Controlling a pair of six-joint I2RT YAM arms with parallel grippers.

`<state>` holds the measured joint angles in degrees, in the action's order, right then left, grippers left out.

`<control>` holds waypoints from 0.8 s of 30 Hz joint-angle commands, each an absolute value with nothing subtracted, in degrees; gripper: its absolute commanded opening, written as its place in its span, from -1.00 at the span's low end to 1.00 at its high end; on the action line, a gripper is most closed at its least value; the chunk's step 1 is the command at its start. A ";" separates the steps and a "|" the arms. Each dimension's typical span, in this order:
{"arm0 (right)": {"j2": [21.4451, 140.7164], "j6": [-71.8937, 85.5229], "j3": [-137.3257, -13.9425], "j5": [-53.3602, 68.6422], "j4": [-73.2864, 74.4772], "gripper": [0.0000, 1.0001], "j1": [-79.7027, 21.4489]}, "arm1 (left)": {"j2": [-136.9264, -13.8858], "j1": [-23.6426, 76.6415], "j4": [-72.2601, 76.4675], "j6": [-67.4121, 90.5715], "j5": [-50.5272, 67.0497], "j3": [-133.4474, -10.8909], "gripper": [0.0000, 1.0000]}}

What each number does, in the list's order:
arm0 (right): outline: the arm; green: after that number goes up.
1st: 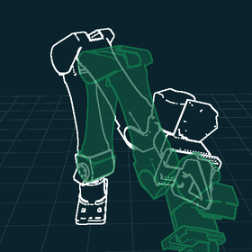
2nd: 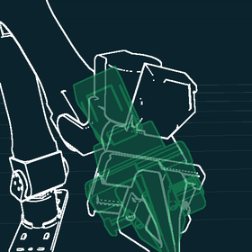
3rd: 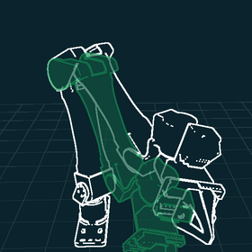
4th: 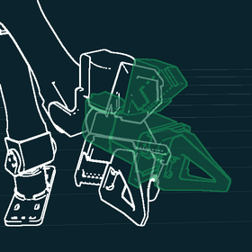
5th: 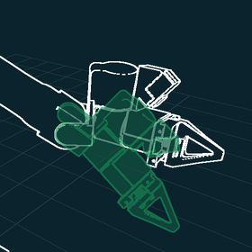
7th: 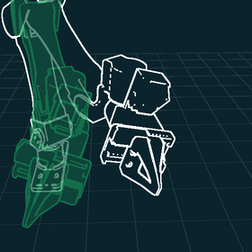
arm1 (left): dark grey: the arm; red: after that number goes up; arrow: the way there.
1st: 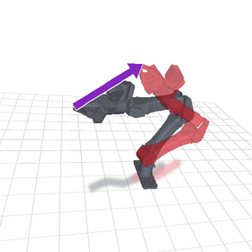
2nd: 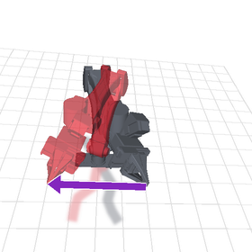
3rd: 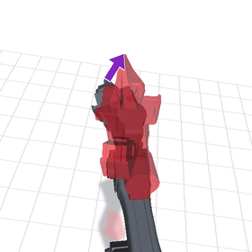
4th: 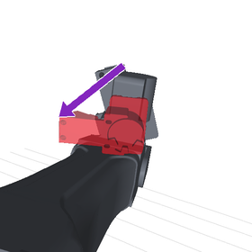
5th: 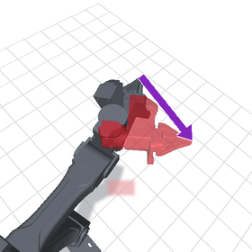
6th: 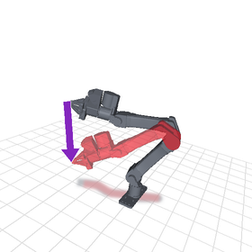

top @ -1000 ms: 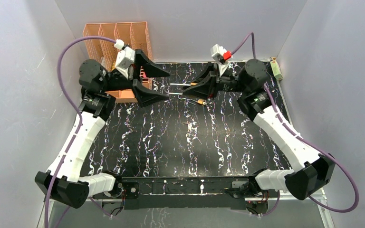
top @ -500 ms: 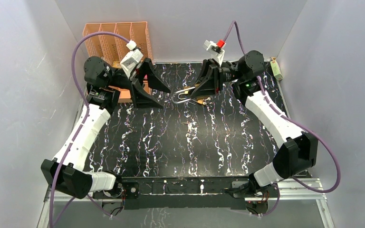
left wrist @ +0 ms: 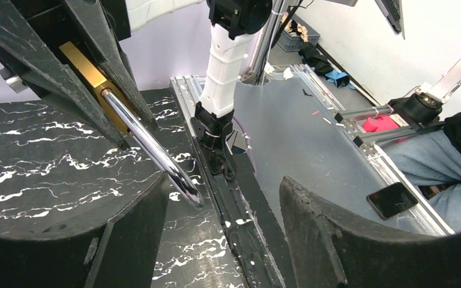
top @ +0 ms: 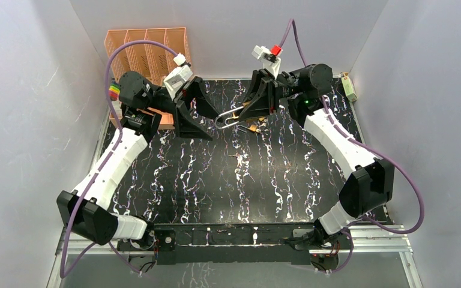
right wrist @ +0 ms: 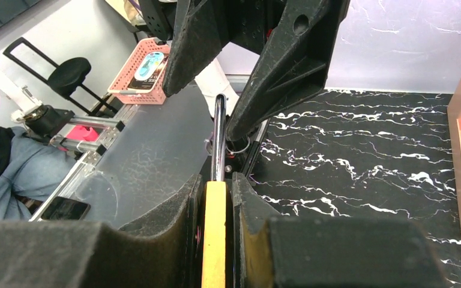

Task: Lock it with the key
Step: Lock the lock.

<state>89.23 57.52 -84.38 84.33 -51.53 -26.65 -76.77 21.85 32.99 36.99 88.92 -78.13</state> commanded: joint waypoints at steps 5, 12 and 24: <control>88.68 59.01 -88.47 81.80 -56.05 -1.00 -27.50 | -77.17 22.06 43.20 42.86 88.48 -77.85 -0.28; 88.56 58.82 -88.77 80.94 -56.71 -1.00 -27.43 | -77.60 22.67 47.59 46.00 86.56 -75.86 -1.00; 91.77 62.45 -91.48 78.31 -63.58 -1.00 -29.50 | -78.84 29.21 51.82 48.52 83.53 -75.60 -1.00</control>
